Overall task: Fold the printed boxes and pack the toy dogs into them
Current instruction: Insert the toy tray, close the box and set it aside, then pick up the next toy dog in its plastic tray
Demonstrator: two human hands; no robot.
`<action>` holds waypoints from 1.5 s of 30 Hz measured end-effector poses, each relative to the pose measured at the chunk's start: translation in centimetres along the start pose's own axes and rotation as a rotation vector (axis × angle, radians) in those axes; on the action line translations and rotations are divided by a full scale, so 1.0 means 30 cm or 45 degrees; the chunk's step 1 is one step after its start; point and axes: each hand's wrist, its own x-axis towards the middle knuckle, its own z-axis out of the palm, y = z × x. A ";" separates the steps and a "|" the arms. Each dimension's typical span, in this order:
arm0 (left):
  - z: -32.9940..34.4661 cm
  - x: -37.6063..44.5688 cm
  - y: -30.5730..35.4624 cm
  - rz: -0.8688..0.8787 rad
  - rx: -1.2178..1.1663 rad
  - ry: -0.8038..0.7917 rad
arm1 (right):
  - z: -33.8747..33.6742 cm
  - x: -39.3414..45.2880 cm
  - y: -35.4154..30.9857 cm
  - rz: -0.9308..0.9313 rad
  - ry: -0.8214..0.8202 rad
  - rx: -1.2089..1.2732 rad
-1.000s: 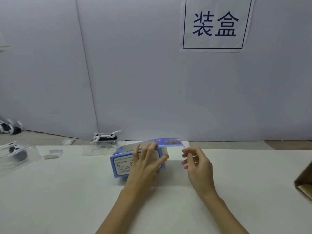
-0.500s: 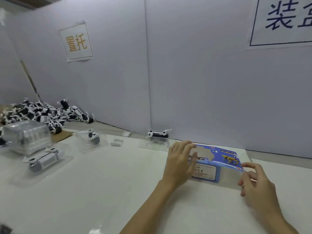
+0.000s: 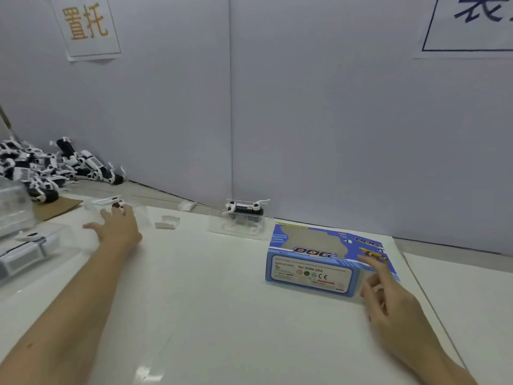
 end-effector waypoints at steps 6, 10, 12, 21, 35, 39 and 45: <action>-0.019 -0.013 -0.032 0.158 -0.245 0.235 | 0.006 -0.002 0.020 0.002 -0.007 -0.002; -0.056 -0.094 0.021 0.192 -0.411 0.322 | 0.004 -0.003 0.017 0.013 -0.007 0.006; -0.084 -0.148 0.069 0.238 -0.481 0.406 | 0.002 0.001 0.014 0.021 -0.008 0.028; -0.264 -0.585 0.422 0.637 -0.738 0.883 | -0.011 0.000 -0.009 0.205 -0.101 0.529; -0.173 -1.102 0.899 1.589 -0.929 1.077 | -0.140 0.042 -0.069 0.615 0.107 1.646; -0.164 -1.127 0.886 1.614 -1.355 0.771 | -0.155 0.053 -0.003 0.766 0.292 1.642; -0.095 -1.038 0.868 1.324 -0.775 0.383 | -0.200 0.063 0.060 0.801 0.504 1.700</action>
